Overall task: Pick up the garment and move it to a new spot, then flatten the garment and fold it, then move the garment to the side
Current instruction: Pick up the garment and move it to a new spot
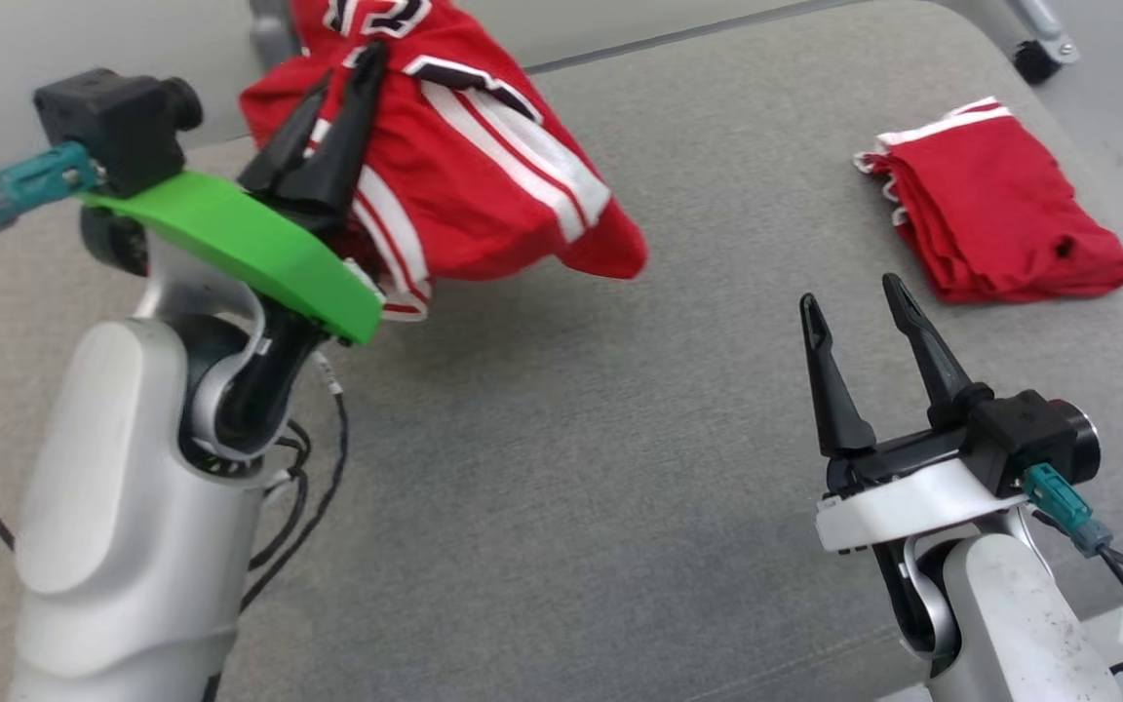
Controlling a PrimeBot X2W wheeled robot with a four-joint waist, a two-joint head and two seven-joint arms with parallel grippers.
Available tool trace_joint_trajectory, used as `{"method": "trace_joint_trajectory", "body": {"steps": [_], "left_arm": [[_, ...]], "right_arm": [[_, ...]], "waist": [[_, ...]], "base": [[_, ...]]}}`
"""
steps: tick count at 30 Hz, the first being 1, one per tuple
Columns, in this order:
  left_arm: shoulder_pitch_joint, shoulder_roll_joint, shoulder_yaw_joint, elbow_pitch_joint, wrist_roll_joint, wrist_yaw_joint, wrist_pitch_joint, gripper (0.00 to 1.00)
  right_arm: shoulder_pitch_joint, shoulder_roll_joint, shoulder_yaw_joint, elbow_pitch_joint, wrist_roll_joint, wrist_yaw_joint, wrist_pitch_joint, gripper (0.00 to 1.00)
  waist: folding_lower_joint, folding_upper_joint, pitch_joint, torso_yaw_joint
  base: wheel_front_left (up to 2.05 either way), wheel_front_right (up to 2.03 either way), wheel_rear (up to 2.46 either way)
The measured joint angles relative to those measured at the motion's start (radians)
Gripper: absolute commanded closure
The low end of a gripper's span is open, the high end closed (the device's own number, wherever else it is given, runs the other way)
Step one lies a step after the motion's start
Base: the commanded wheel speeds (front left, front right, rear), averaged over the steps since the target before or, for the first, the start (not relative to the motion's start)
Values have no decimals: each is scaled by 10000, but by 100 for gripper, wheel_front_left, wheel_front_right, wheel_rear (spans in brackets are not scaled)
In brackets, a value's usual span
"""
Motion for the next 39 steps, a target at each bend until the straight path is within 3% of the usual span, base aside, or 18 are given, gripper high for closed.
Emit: {"method": "trace_joint_trajectory", "body": {"steps": [7,15,16,17,25,31,36,39], "left_arm": [[79,-374,-934,267,326,8,84,100],[808,-15,-1666,2740,1553,309,-414,100],[879,56,-1812,3137,1808,341,-633,78],[916,40,-1870,3501,1956,347,-917,0],[940,-447,-1870,5032,2071,401,-2669,0],[1361,-545,-1254,4920,1889,546,-4612,0],[2202,-577,-497,4460,1718,748,-5039,0],[2877,-541,219,3735,2171,815,-5068,0]], "right_arm": [[75,67,105,-36,174,0,0,0],[108,88,59,-165,453,0,0,0],[111,90,25,-180,477,0,0,0],[113,92,-12,-190,495,0,0,0],[162,104,-339,-209,238,0,0,0],[359,113,-865,-261,-31,0,-2,0],[571,10,-1361,-270,-144,0,-2,0],[652,-105,-1592,-249,-198,0,0,0]], "waist": [[0,0,-60,-1318],[0,0,339,-2352],[0,0,428,-2406],[0,0,517,-2439],[0,0,713,-2024],[0,0,529,-1256],[0,0,200,-363],[0,0,-11,168]], "base": [[0,0,0],[0,0,0],[0,0,0],[0,0,0],[0,0,0],[0,0,0],[0,0,0],[0,0,0]]}}
